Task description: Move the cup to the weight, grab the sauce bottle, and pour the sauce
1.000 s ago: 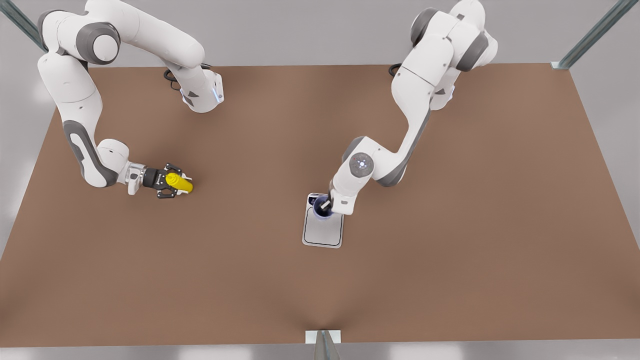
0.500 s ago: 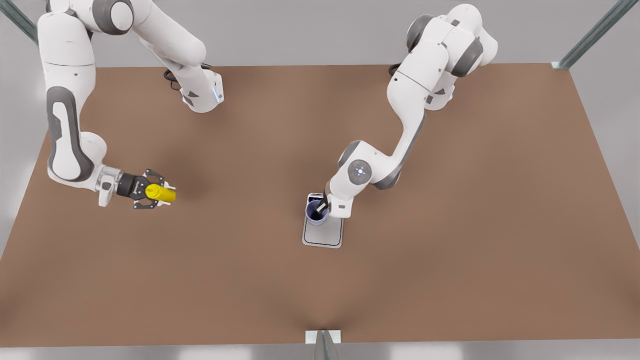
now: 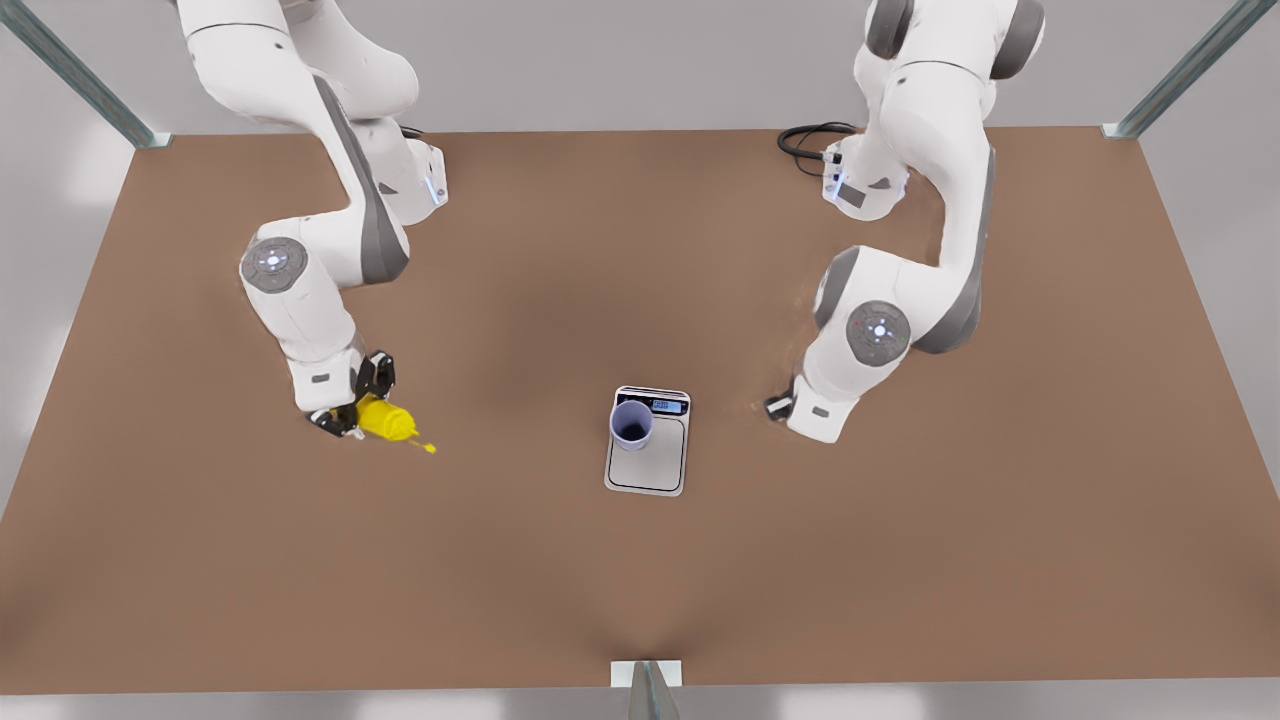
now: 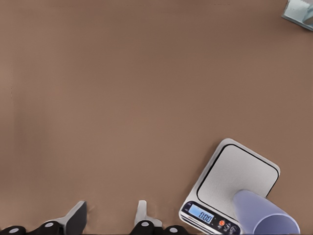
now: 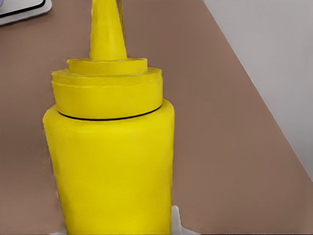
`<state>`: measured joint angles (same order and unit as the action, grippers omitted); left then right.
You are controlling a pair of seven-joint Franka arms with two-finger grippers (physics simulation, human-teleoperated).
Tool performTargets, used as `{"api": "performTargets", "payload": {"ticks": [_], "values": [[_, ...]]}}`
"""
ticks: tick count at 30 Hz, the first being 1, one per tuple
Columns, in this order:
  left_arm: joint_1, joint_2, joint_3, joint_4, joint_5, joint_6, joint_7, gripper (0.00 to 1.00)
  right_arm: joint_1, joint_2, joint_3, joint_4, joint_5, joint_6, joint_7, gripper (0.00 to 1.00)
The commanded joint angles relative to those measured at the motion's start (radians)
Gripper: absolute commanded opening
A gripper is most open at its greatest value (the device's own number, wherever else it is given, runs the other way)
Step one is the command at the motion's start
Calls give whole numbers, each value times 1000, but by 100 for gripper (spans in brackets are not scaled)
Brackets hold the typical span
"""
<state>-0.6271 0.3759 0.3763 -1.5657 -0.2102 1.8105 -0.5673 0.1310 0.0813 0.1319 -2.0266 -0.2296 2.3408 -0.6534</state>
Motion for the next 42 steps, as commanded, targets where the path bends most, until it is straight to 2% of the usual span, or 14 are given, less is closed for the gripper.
{"api": "performTargets", "payload": {"ticks": [1, 2, 3, 5, 6, 7, 8, 10, 13, 16, 18, 22, 28, 42], "values": [[-11, -12, 65, 0, -58, -52, 73, 70, 48, 3, -1, 3, -75, -1, 38, 56], [-13, -17, 170, -2, -58, -94, 219, 77, 88, 8, -1, 8, -187, -11, 106, 56], [-13, -29, 289, -2, -60, -149, 359, 100, 136, 29, -1, 49, -286, -70, 173, 56], [21, -155, 378, -91, -48, -132, 475, 100, 265, 112, 0, 187, -467, -290, 330, 56], [163, -199, 265, -93, -23, -135, 486, 100, 308, 138, 0, 224, -523, -357, 400, 56], [404, -247, -15, -94, 89, -129, 488, 100, 343, 167, 0, 267, -586, -432, 465, 56], [469, -293, -198, -89, 210, -123, 460, 100, 404, 199, -1, 302, -611, -503, 538, 56], [580, -330, -340, -77, 204, -126, 463, 100, 479, 239, -1, 333, -698, -567, 601, 56], [580, -276, -336, -16, 215, -181, 477, 100, 584, 330, -1, 413, -821, -666, 641, 56], [570, -246, -346, 27, 206, -177, 463, 100, 621, 388, -1, 450, -910, -670, 640, 56], [566, -143, -349, 145, 215, -180, 471, 100, 641, 417, -1, 457, -985, -692, 638, 56], [555, -147, -349, 148, 204, -163, 463, 100, 671, 482, -1, 457, -1117, -729, 633, 56], [535, -155, -350, 150, 206, -154, 460, 100, 697, 569, -3, 471, -1195, -748, 635, 56], [535, -146, -349, 150, 207, -151, 460, 100, 722, 641, -3, 471, -1226, -799, 641, 56]]}}
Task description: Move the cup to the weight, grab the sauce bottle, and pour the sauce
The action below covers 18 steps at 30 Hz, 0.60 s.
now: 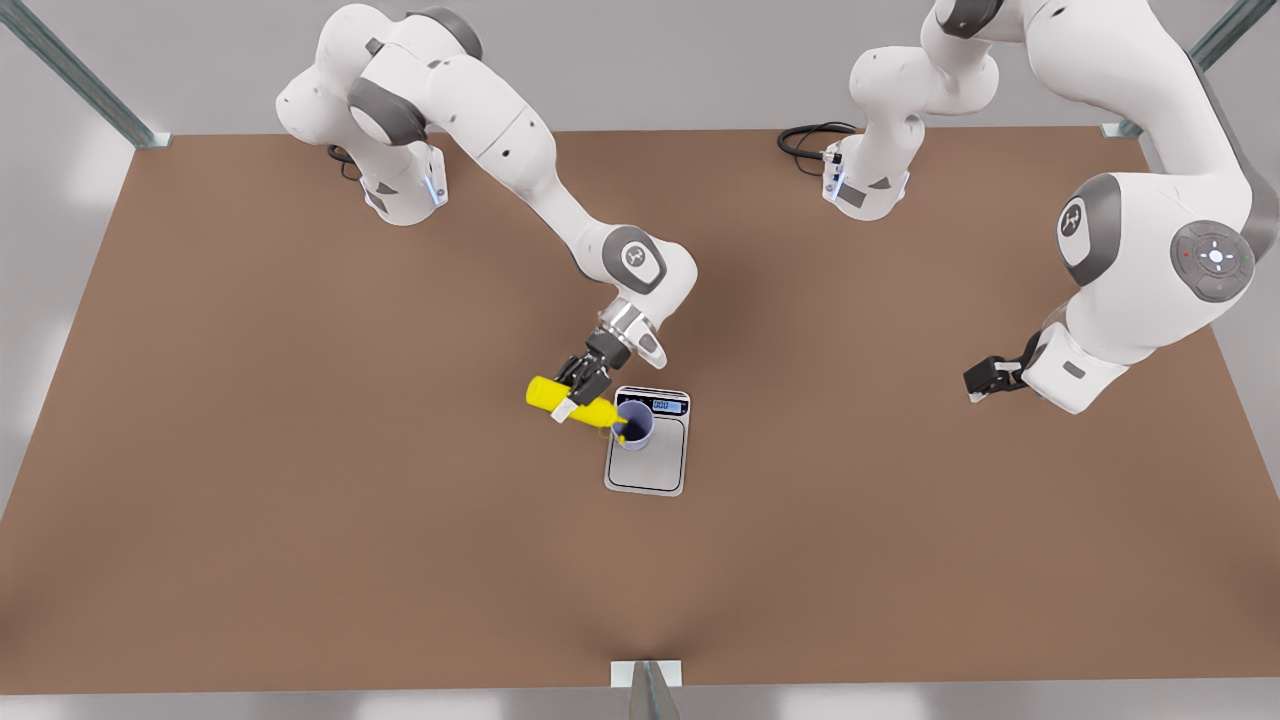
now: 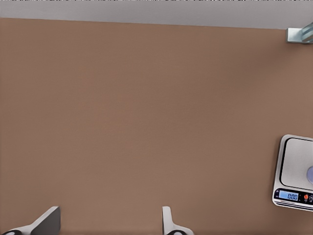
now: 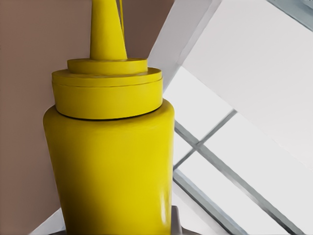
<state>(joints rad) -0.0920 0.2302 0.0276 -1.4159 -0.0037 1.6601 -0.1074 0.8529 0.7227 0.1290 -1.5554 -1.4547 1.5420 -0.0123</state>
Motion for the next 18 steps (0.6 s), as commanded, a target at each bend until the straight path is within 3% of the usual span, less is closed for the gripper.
{"api": "performTargets", "payload": {"ticks": [1, 13, 18], "values": [[0, 0, 0, 0, 1, 0, 0, 100, 0, 1, 0, 0, -1, 0, 0, 56], [0, 0, 0, 0, -1, 0, 2, 100, -6, -2, 0, 25, 27, -3, 37, 58], [0, 0, 0, 2, -1, 0, 2, 100, -63, -23, -3, 117, 243, 15, 29, 58]]}}
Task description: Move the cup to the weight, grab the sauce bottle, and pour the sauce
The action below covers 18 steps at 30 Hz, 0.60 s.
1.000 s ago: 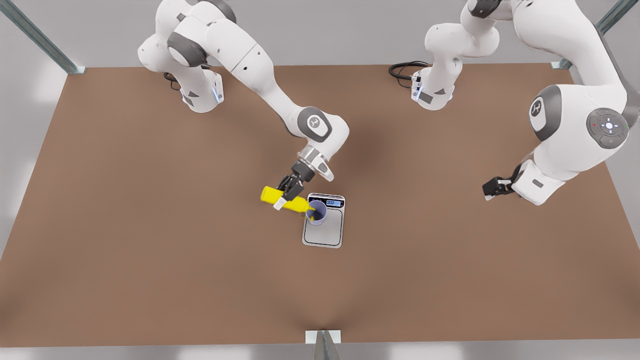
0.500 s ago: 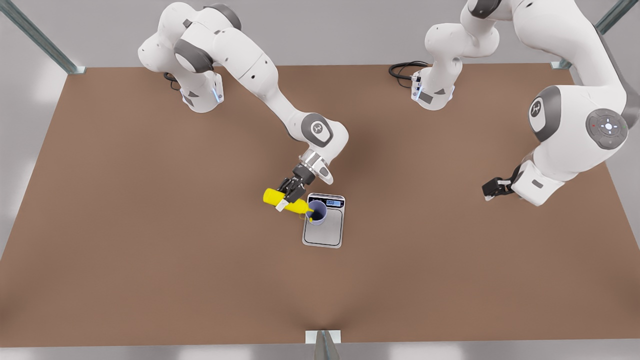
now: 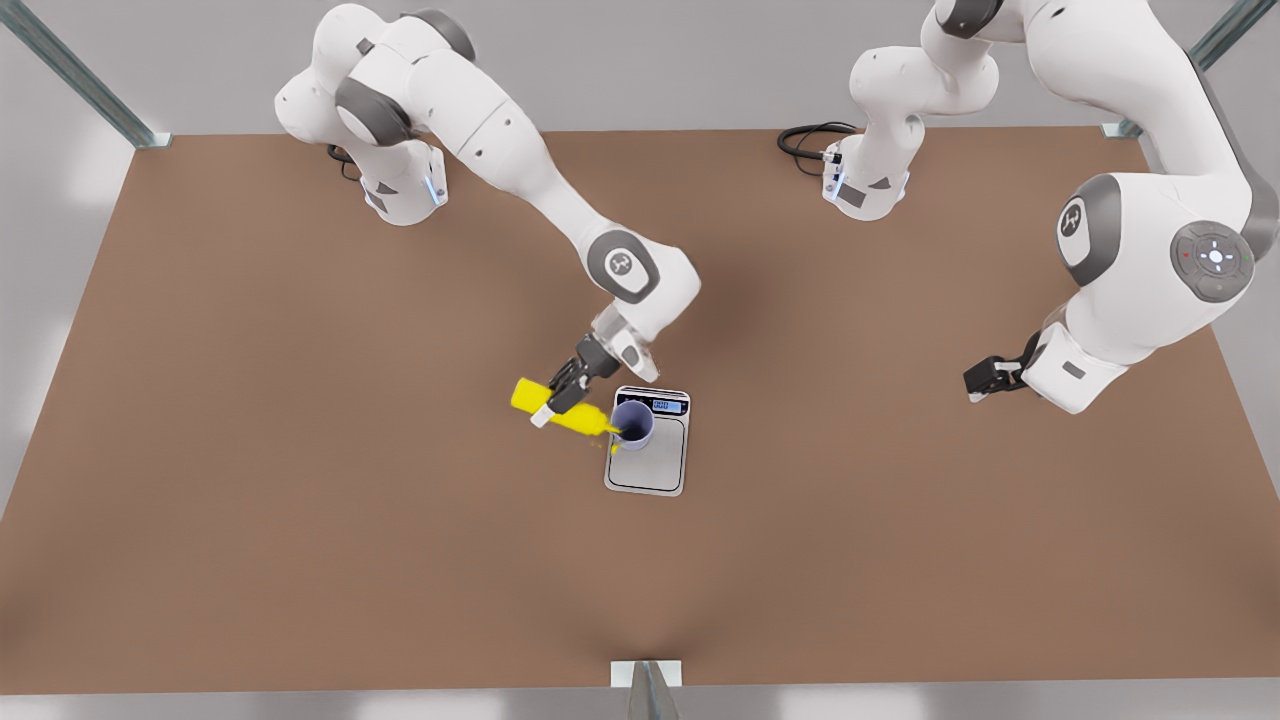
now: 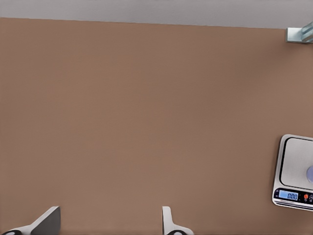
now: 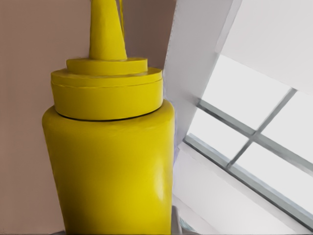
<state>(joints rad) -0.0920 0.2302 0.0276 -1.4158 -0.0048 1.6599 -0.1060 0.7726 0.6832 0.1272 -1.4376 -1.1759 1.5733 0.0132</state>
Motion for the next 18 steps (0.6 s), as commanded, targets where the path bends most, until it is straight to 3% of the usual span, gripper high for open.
{"api": "performTargets", "payload": {"ticks": [1, 8, 18], "values": [[0, 0, 0, 0, 0, 0, 0, 100, -9, -7, 0, 0, 21, 11, -2, 58], [0, 0, 0, 0, 0, 0, 0, 100, -234, -123, -3, 6, 402, 238, -288, 58], [0, 0, 0, 0, 0, 0, -1, 100, -588, -142, -8, -32, 1120, 544, -1153, 58]]}}
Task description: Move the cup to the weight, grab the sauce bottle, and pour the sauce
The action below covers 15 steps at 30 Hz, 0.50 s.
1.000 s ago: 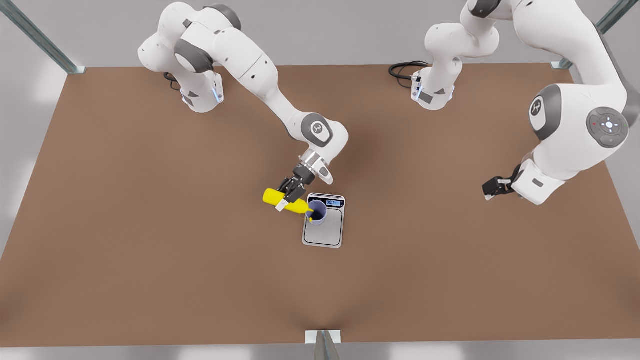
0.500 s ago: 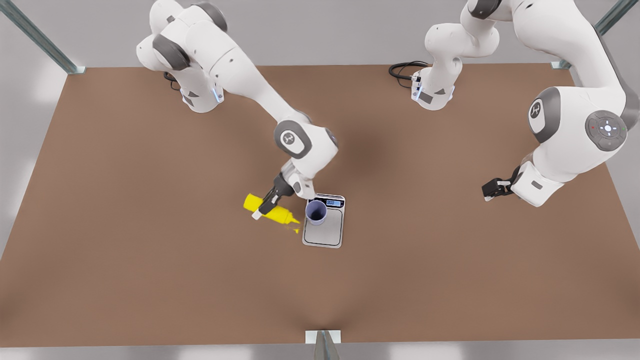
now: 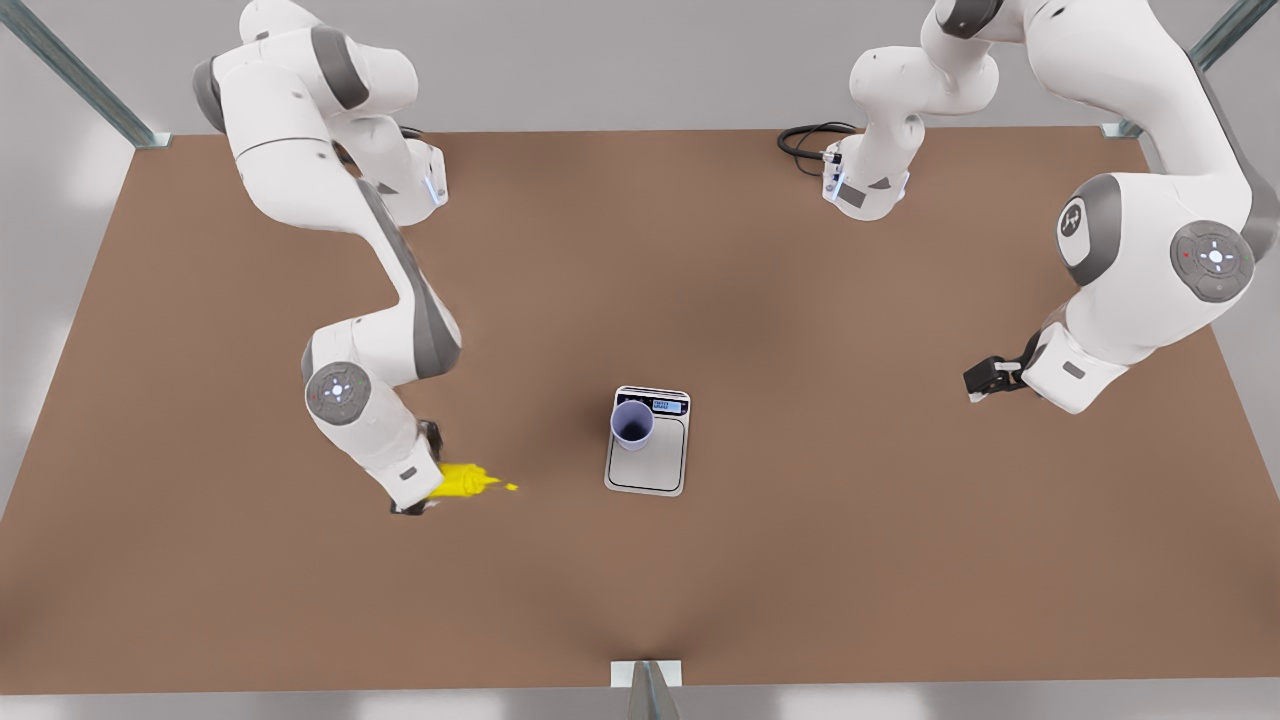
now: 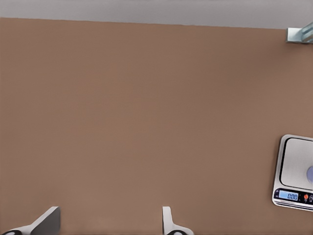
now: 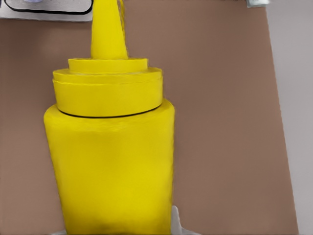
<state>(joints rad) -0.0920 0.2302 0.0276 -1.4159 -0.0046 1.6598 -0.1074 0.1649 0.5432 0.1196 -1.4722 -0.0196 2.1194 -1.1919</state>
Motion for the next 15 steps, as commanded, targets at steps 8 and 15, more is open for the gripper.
{"api": "performTargets", "payload": {"ticks": [8, 15], "values": [[0, 1, 0, 2, 2, 2, 0, 100, -217, 35, -1, -171, 691, -6, -755, 58], [0, 1, 0, 0, 2, 2, 2, 100, -300, 150, 6, -218, 1089, -203, -1005, 58]]}}
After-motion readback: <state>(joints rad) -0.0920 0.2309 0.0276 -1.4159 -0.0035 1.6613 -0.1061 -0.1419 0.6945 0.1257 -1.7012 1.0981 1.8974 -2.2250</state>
